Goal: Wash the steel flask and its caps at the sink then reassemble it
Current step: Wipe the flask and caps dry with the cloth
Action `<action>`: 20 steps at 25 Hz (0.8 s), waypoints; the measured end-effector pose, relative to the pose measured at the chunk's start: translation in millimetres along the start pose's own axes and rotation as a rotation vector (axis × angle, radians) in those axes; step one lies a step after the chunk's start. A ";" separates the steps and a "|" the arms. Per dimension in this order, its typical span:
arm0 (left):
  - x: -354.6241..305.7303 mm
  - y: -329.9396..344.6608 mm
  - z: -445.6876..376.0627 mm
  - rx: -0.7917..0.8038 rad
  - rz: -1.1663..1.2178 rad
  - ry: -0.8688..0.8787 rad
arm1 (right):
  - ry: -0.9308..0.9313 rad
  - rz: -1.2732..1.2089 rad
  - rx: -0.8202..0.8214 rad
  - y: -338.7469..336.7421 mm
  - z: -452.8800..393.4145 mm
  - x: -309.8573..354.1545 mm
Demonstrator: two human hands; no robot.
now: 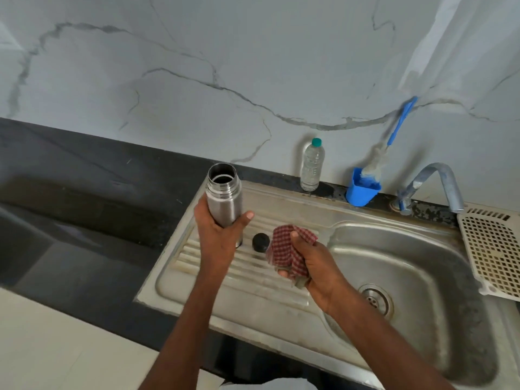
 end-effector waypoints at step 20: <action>112.4 -119.4 -13.6 -0.078 -0.132 -0.208 | 0.072 0.171 -0.103 101.1 -88.2 -53.3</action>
Point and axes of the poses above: each hand's wrist, its own z-axis away from the middle knuckle, its own y-axis out of the palm, x = y × z, the point moved 10 cm from there along -z, towards the middle knuckle, and after that the axes turned 13 degrees about x, right-handed, at the moved point
